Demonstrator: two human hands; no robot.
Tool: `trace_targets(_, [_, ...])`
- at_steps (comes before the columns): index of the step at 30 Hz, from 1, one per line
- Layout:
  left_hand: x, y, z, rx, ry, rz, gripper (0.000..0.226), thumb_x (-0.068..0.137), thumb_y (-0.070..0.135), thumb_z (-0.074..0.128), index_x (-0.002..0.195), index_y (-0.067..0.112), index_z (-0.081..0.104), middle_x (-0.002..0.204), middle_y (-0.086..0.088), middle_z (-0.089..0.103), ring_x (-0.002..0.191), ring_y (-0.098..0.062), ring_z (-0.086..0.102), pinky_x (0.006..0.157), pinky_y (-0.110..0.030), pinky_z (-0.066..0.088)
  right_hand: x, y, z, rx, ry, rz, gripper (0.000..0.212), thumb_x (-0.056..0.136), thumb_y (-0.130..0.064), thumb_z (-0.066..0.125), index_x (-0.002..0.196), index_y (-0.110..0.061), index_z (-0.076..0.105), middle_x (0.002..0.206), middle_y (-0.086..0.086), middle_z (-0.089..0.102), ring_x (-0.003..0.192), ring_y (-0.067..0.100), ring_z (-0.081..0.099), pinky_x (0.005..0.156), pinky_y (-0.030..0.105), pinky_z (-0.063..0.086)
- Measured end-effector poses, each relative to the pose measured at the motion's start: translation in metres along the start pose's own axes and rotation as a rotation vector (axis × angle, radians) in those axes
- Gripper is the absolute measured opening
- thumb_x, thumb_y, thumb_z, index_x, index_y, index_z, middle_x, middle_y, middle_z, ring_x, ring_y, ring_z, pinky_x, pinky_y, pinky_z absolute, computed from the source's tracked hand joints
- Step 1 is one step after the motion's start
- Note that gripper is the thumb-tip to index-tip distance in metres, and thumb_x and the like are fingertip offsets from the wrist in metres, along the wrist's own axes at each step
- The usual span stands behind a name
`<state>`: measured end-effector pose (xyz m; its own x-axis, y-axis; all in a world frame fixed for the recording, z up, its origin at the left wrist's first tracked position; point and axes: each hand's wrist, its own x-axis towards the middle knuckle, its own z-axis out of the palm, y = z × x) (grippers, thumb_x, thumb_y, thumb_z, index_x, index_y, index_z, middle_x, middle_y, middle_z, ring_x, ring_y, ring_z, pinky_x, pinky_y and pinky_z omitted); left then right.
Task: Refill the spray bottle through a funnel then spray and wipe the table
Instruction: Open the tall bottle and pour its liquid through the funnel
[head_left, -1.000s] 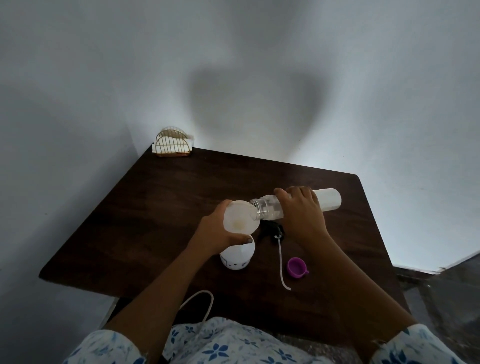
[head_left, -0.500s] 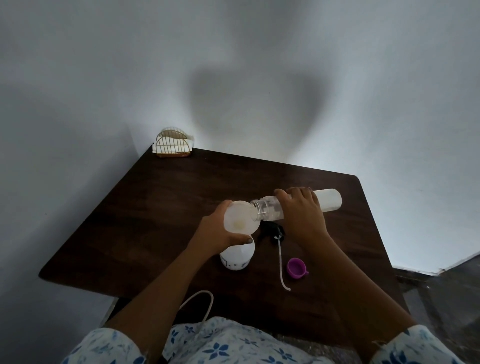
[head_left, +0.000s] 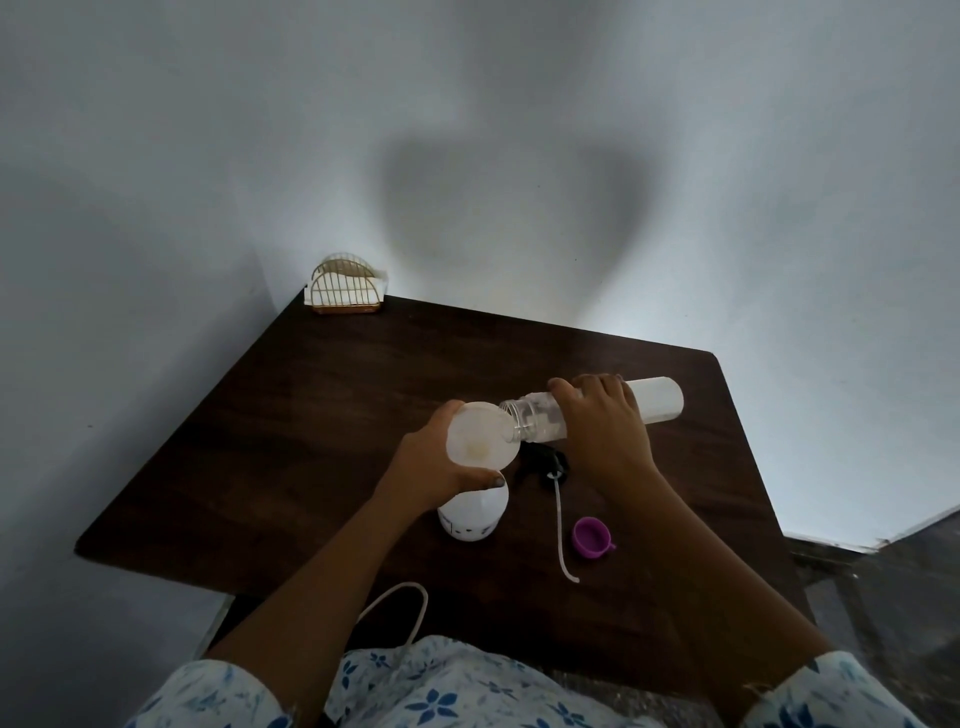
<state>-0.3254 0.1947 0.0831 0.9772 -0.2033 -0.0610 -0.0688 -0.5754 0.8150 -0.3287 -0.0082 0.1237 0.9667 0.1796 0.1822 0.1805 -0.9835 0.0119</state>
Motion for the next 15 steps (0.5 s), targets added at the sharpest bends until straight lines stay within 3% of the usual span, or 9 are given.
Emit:
trace_targets(10, [-0.0021, 0.0015, -0.0012, 0.0, 0.003, 0.0, 0.089, 0.059, 0.037, 0.083, 0.132, 0.031, 0.032, 0.114, 0.011, 0.044, 0.104, -0.011, 0.044, 0.08, -0.027, 0.041, 0.0013, 0.0, 0.0027, -0.005, 0.001, 0.006, 0.065, 0.075, -0.025, 0.073, 0.132, -0.02, 0.043, 0.129, 0.012, 0.051, 0.123, 0.031, 0.041, 0.109, 0.046, 0.029])
trace_targets(15, [-0.002, 0.0004, -0.0011, 0.0, -0.004, -0.019, 0.092, 0.058, 0.039, 0.083, 0.133, 0.031, 0.031, 0.124, 0.004, 0.048, 0.107, -0.014, 0.047, 0.083, -0.03, 0.045, 0.0017, 0.0004, 0.0035, -0.005, 0.012, 0.003, 0.064, 0.074, -0.027, 0.074, 0.131, -0.02, 0.044, 0.128, 0.012, 0.052, 0.122, 0.031, 0.042, 0.108, 0.046, 0.03])
